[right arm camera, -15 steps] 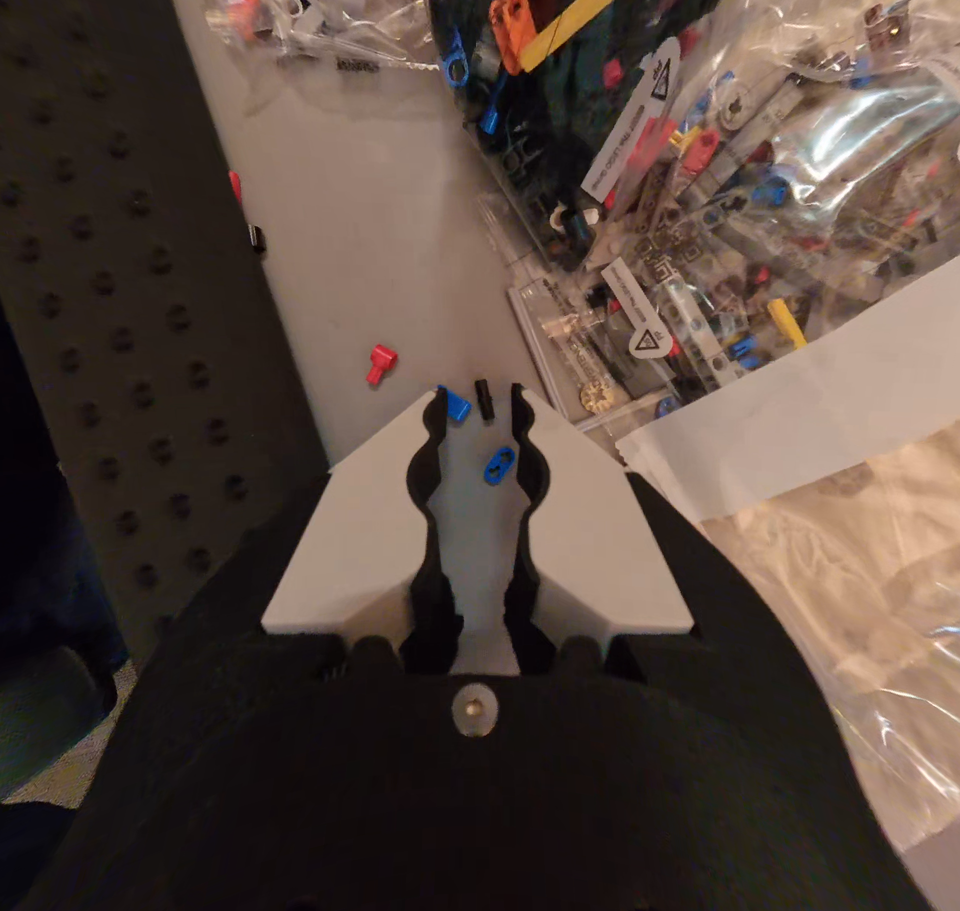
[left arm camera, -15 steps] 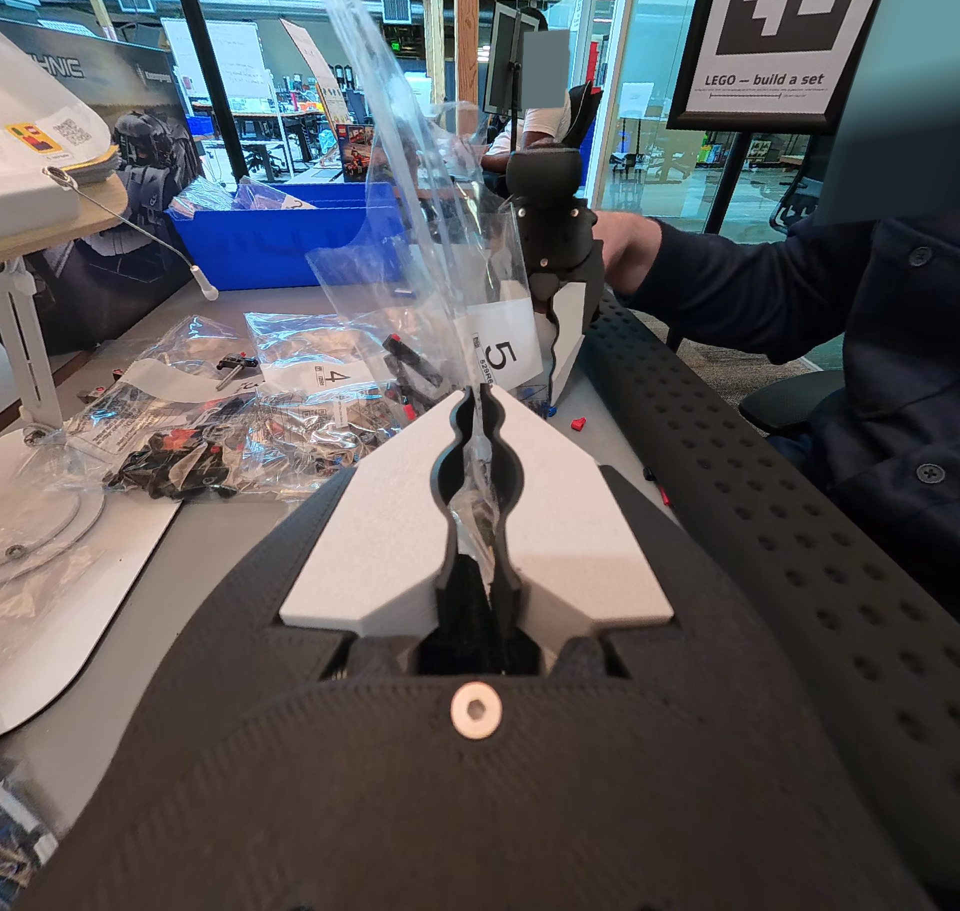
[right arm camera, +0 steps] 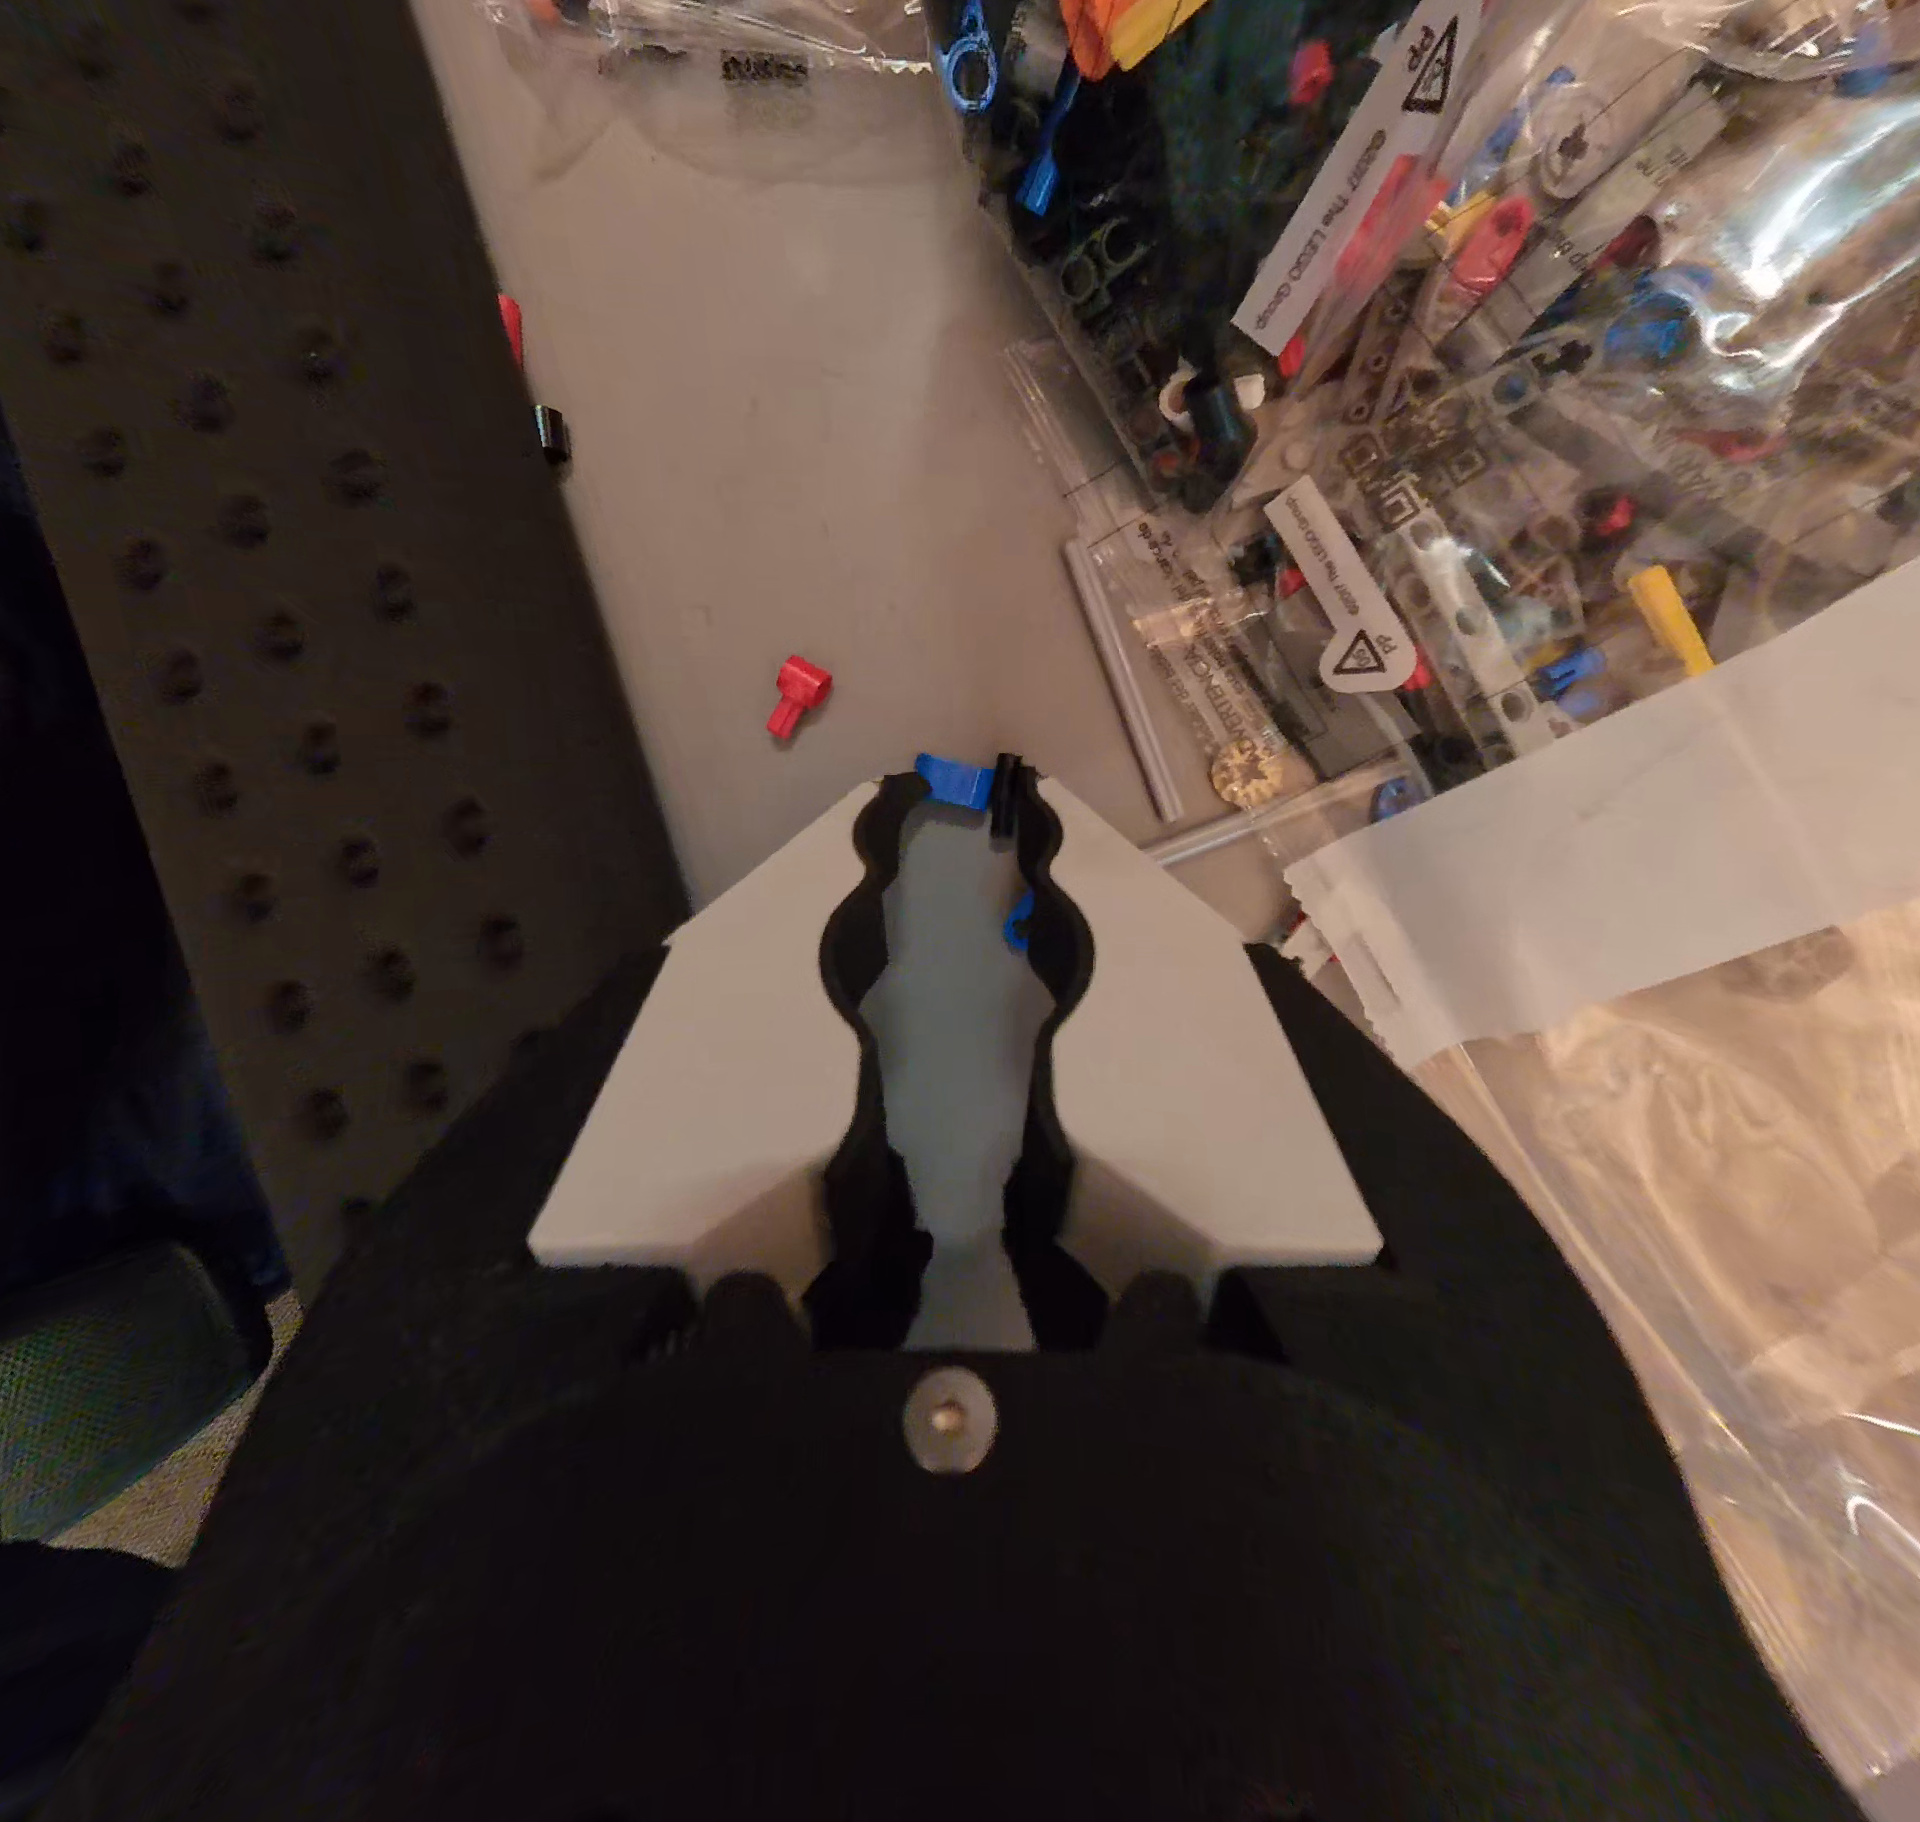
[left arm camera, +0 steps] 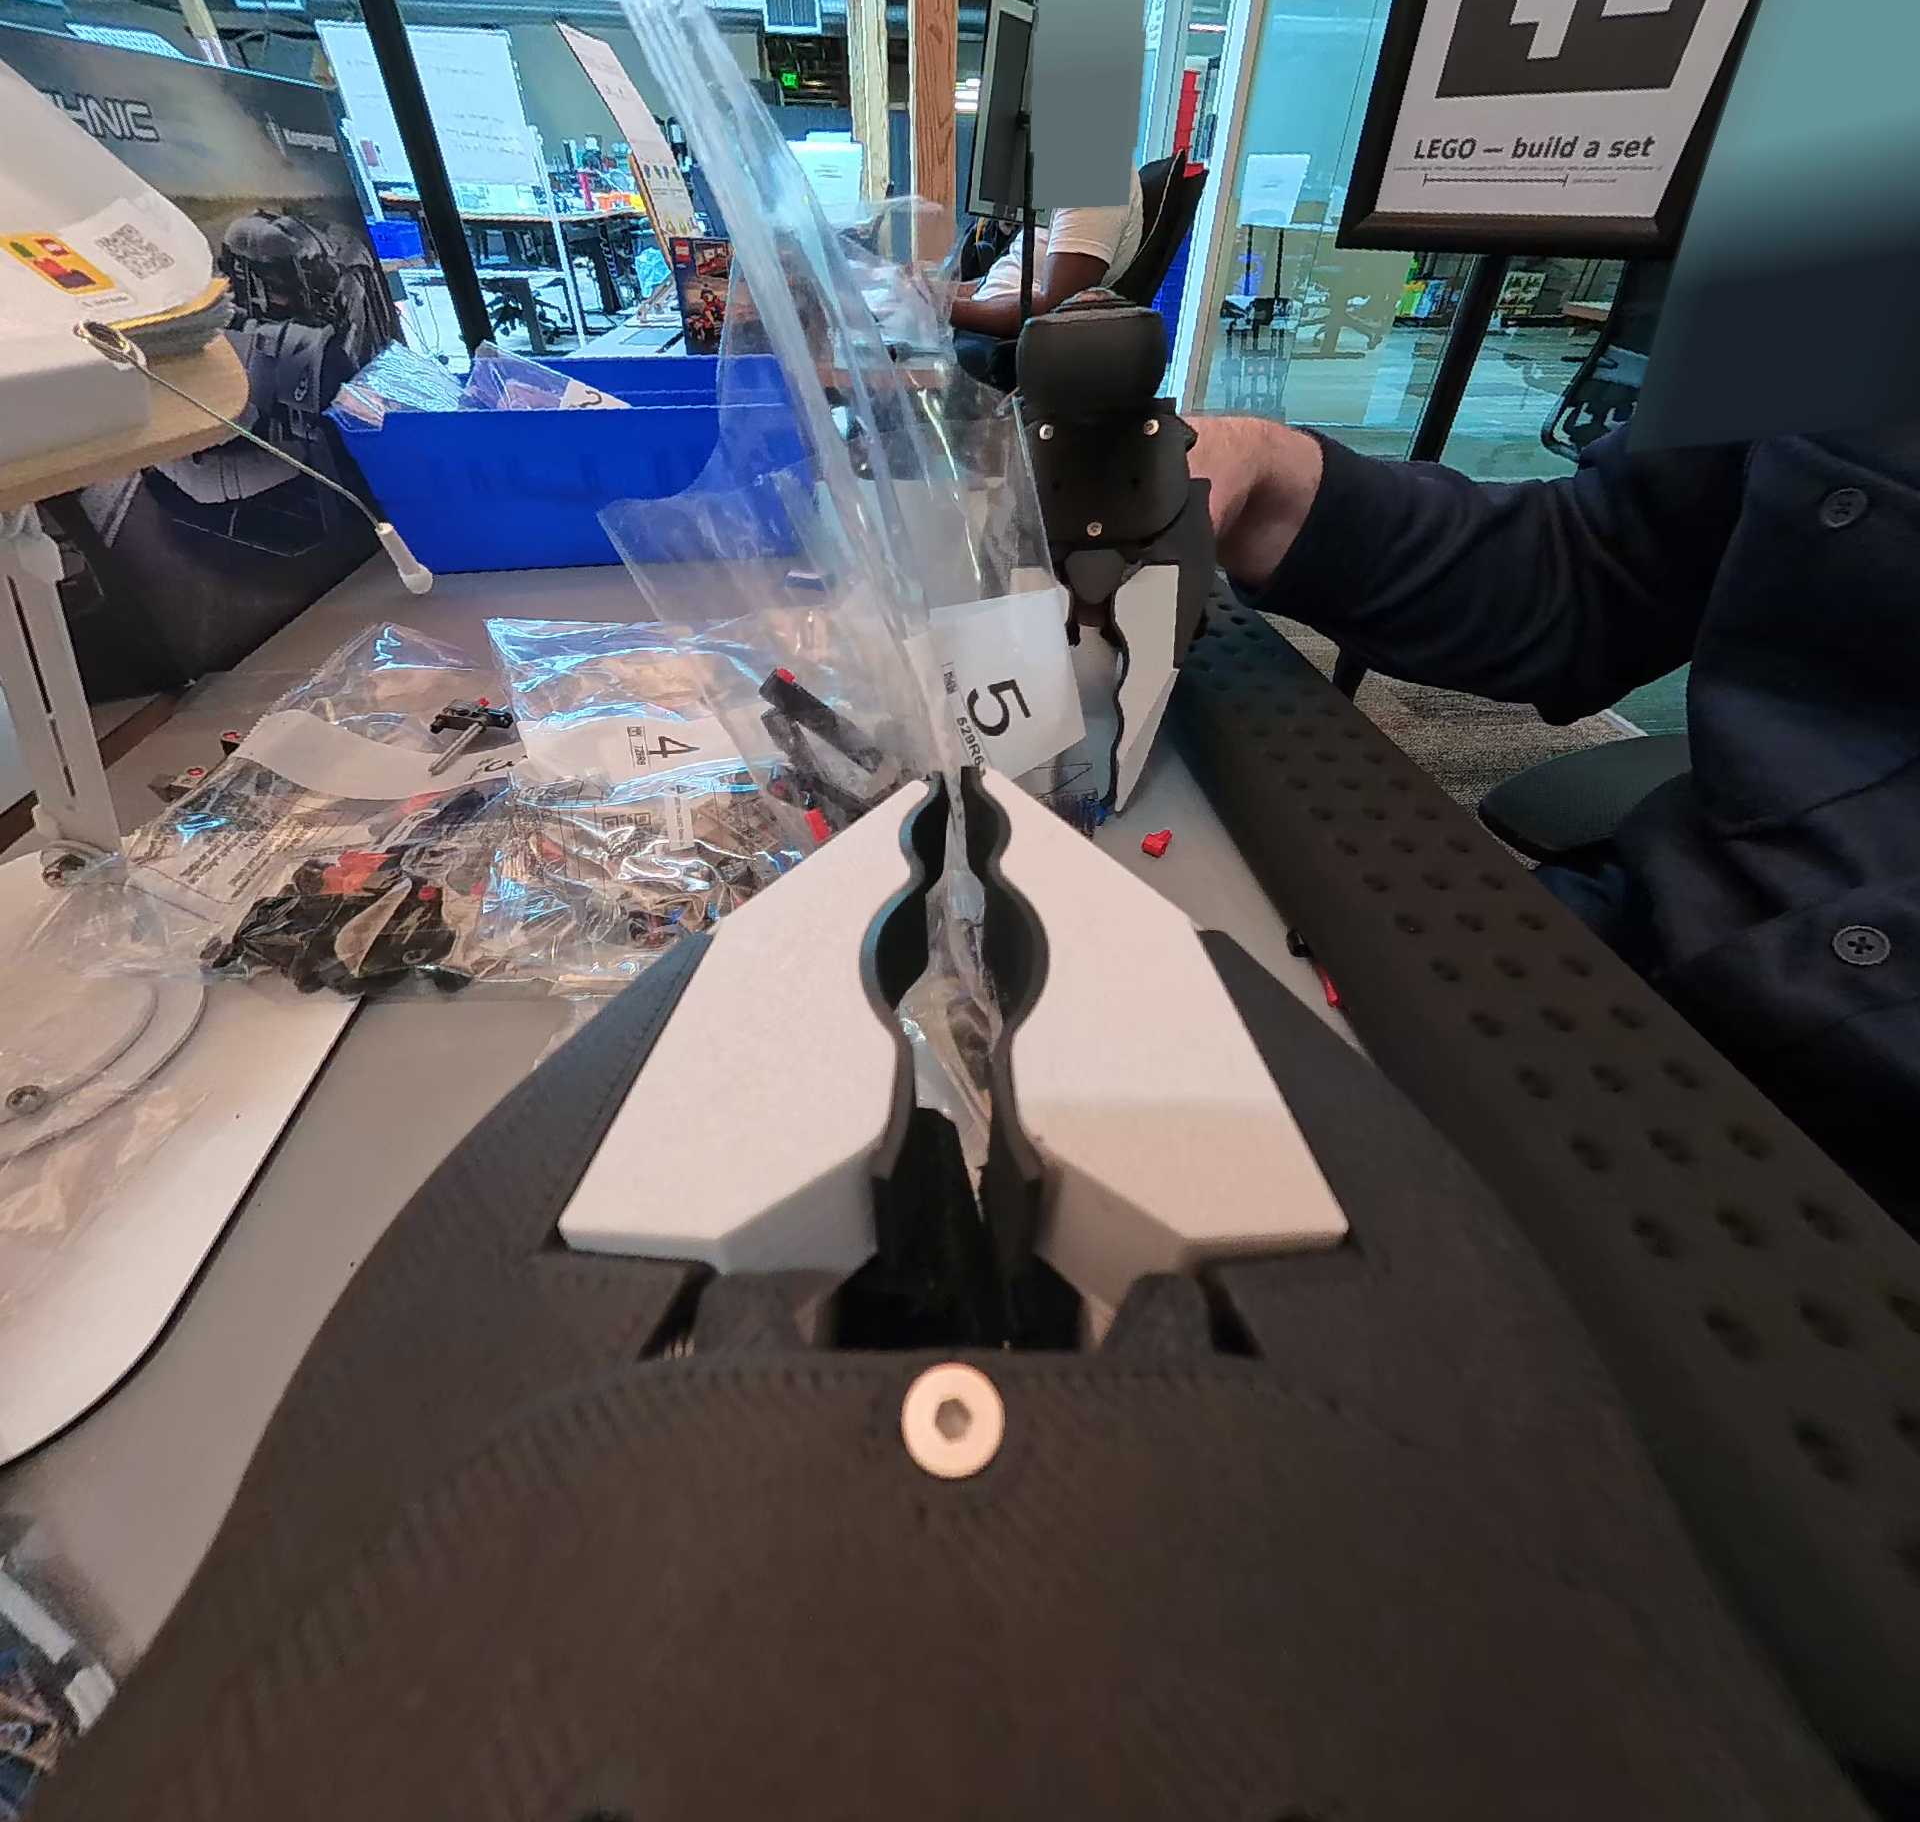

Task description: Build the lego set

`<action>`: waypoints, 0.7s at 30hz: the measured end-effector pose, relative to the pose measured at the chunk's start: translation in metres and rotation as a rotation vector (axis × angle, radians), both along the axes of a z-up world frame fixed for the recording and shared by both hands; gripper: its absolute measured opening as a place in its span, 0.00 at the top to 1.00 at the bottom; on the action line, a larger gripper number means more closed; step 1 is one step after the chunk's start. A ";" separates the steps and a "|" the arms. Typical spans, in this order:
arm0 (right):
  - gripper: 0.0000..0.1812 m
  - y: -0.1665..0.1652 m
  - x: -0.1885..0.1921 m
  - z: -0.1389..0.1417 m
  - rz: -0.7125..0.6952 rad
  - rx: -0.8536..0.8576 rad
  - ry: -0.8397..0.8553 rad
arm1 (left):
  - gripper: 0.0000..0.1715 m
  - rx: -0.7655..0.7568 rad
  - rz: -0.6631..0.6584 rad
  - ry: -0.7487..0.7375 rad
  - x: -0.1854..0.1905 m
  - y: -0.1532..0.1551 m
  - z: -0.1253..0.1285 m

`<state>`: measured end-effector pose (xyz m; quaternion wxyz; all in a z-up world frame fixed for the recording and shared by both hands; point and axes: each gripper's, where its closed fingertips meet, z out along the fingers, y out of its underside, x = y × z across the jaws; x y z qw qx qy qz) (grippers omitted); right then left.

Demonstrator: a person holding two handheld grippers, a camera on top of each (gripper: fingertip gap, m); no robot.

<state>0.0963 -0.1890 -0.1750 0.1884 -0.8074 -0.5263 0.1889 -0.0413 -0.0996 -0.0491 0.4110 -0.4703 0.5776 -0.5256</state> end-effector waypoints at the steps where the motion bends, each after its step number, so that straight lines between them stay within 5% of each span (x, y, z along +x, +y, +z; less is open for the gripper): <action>1: 0.90 0.000 0.000 0.000 -0.003 0.000 0.005 | 0.99 0.000 0.000 0.000 0.000 0.000 0.000; 4: 1.00 0.000 -0.002 0.006 0.003 0.014 0.041 | 0.99 -0.001 0.000 0.001 0.000 0.000 0.000; 12: 1.00 0.004 0.002 0.006 -0.029 0.041 0.046 | 0.99 -0.001 0.000 0.002 0.000 0.000 -0.001; 16: 0.88 0.016 0.002 0.013 -0.082 0.078 0.062 | 0.99 -0.002 -0.001 0.003 0.001 0.000 -0.001; 21: 0.88 0.022 -0.002 0.003 -0.090 0.079 0.014 | 0.99 -0.001 0.000 0.004 0.000 0.000 -0.001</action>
